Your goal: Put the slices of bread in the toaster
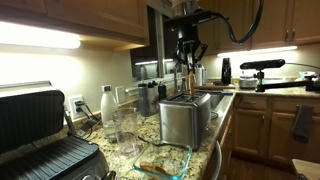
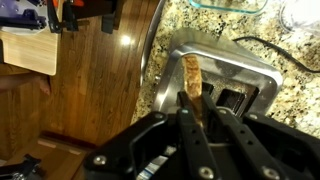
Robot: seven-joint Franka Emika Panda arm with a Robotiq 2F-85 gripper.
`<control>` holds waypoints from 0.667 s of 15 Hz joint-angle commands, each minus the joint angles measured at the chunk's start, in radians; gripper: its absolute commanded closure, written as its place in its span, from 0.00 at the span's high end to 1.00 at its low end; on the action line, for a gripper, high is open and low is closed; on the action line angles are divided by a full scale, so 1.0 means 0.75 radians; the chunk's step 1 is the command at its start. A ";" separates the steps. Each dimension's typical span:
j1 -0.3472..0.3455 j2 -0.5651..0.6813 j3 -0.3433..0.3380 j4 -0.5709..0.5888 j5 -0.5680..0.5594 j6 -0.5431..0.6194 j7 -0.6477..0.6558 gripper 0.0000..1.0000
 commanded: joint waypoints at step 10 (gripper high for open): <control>-0.047 0.064 -0.078 -0.083 0.068 0.186 0.014 0.09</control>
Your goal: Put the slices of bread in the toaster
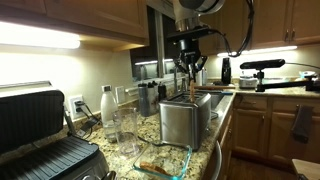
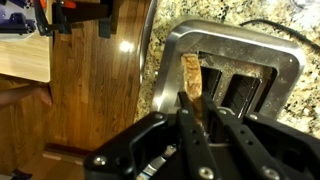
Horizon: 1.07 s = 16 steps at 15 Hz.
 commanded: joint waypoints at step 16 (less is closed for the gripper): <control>-0.057 -0.009 -0.085 -0.118 0.170 0.221 -0.027 0.08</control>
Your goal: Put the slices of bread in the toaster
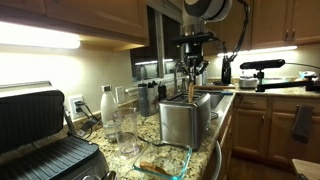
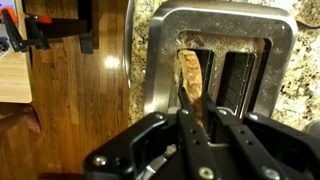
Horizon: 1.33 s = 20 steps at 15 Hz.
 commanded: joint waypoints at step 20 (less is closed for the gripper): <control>-0.047 -0.029 -0.034 -0.133 0.100 0.159 -0.073 0.65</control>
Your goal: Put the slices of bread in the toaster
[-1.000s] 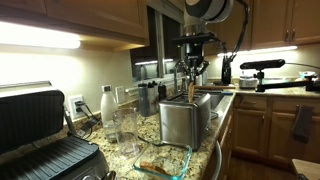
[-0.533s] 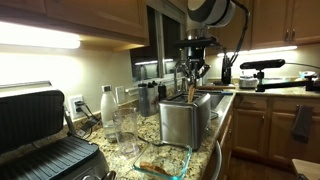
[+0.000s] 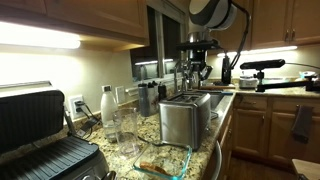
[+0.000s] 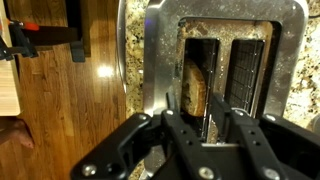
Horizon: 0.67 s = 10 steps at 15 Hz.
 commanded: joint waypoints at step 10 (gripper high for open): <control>0.014 -0.062 0.066 -0.060 -0.002 -0.026 -0.011 1.00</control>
